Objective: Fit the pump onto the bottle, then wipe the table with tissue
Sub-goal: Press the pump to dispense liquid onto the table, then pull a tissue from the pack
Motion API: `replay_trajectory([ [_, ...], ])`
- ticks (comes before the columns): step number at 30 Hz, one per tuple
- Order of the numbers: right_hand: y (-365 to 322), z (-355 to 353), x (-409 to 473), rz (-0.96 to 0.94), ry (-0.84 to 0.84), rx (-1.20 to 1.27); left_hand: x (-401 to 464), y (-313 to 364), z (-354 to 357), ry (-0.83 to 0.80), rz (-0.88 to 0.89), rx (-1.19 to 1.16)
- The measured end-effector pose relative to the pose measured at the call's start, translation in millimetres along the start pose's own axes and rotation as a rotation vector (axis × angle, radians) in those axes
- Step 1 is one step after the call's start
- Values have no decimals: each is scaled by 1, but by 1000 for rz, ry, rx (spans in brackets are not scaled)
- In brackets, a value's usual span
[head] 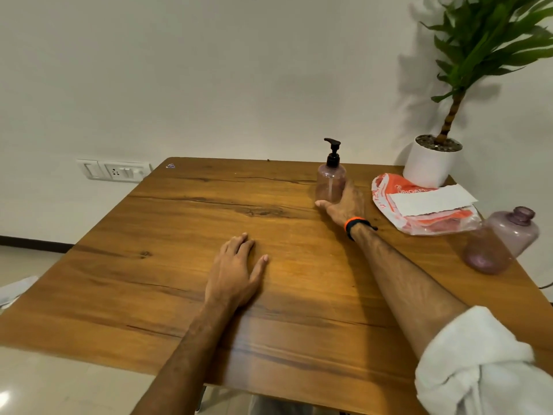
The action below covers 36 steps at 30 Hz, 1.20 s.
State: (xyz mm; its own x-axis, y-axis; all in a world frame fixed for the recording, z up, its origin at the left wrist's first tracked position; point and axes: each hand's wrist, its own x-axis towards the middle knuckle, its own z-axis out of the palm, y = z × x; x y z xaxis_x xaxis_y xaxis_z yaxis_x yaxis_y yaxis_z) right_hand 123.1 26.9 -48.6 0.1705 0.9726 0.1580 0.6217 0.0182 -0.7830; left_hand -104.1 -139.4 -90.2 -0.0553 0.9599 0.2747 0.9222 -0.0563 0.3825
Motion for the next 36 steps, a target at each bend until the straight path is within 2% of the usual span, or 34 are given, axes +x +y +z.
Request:
replay_trajectory([
  [6, 7, -12, -16, 6, -27, 45, 0, 0, -1, -19, 10, -13],
  [10, 24, -34, -45, -44, 48, 68, 0, -2, -2, -43, 4, -12],
  [13, 42, -58, -69, -119, 95, -58, 1, -3, -2, -59, 9, -15],
  [17, 66, -87, -95, -177, 77, -316, 5, 4, -2, -66, -25, -18],
  [20, 79, -106, -106, -193, 63, -486, 15, 38, -1, -29, -15, -78],
  [24, 90, -124, -111, -179, 40, -563, 34, 101, 4, -47, 72, -192],
  [27, 97, -133, -113, -217, 28, -564, 58, 147, 14, -63, 105, -260],
  [30, 104, -138, -112, -245, 31, -551, 87, 191, 31, -102, 65, -351],
  [36, 111, -141, -107, -273, 23, -533, 134, 247, 66, -137, 75, -359],
])
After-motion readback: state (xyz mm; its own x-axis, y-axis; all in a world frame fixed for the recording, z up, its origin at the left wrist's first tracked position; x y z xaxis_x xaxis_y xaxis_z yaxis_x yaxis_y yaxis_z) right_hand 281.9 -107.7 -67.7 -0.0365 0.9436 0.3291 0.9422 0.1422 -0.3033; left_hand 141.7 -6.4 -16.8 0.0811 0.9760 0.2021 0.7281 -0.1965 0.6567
